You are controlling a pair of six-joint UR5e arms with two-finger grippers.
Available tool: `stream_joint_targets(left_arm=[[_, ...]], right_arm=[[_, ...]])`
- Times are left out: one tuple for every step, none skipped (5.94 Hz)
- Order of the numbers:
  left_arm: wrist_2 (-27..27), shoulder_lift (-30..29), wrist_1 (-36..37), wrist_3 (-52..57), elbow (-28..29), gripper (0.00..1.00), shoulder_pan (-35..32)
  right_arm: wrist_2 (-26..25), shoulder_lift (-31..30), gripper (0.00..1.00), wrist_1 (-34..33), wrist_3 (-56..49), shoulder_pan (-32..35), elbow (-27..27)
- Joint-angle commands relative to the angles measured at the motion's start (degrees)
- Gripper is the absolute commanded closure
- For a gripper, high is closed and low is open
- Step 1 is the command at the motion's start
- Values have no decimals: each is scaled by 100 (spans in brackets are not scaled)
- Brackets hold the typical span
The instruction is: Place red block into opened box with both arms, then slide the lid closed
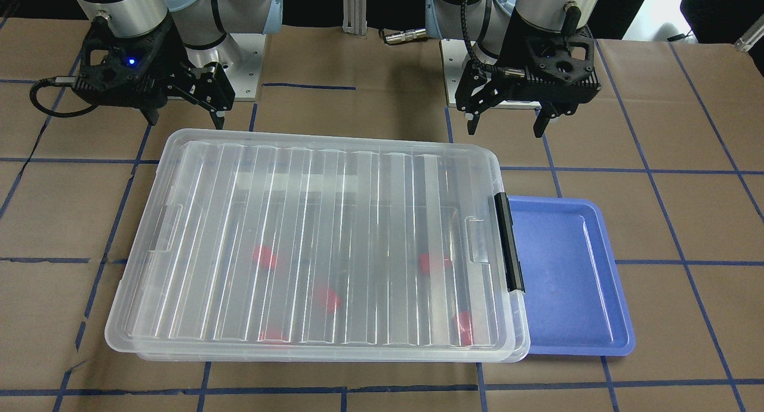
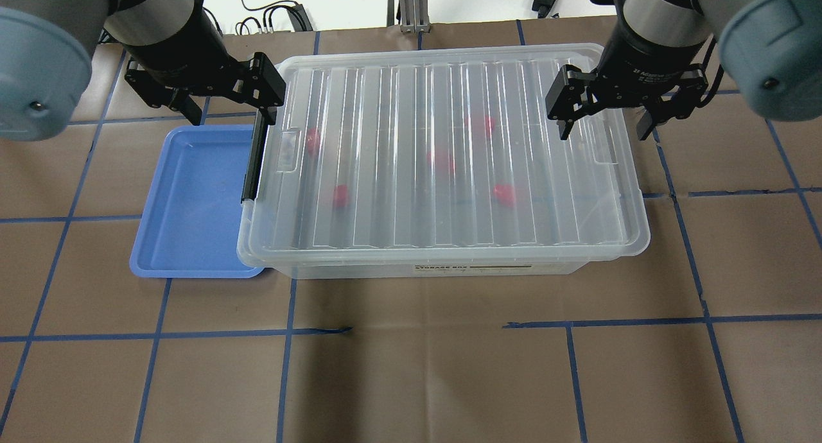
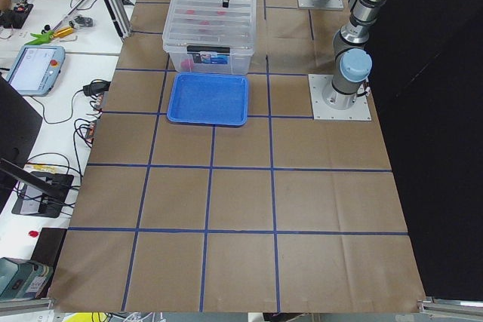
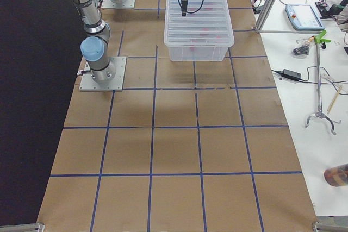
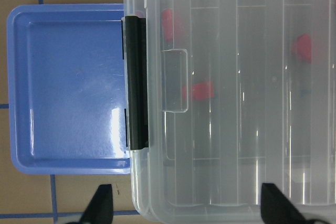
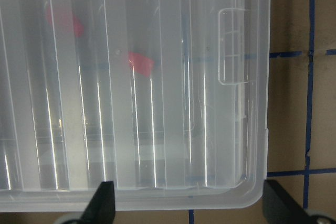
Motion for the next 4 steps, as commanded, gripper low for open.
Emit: stream_joint_targets(left_arm=[[-15, -33, 20, 21, 4, 1, 7], [-15, -15, 20, 21, -5, 1, 7], [-24, -15, 20, 21, -5, 1, 7], [-15, -15, 20, 13, -5, 1, 7]], right_arm=[[10, 59, 0, 201, 4, 9, -153], [-24, 68, 0, 183, -5, 9, -144], [-25, 68, 0, 157, -5, 9, -136], [-33, 68, 0, 148, -5, 9, -136]])
